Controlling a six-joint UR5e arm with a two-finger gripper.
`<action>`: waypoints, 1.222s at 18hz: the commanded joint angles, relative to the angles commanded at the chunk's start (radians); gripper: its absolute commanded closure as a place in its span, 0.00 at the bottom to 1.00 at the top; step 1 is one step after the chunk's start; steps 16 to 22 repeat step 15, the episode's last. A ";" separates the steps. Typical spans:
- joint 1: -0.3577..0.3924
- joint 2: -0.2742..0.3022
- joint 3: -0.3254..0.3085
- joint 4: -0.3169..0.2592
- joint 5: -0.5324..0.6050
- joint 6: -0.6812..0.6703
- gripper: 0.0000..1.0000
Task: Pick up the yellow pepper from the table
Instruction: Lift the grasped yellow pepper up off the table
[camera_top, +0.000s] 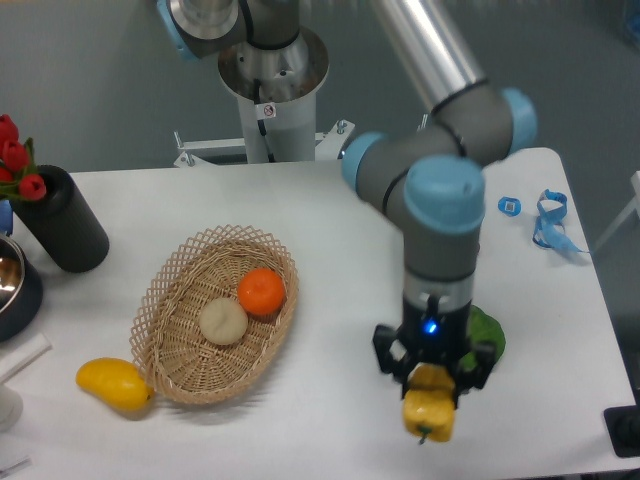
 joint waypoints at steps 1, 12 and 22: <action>0.015 0.022 -0.015 -0.026 0.000 0.051 0.65; 0.048 0.069 -0.037 -0.109 -0.003 0.155 0.65; 0.048 0.069 -0.037 -0.108 -0.003 0.154 0.65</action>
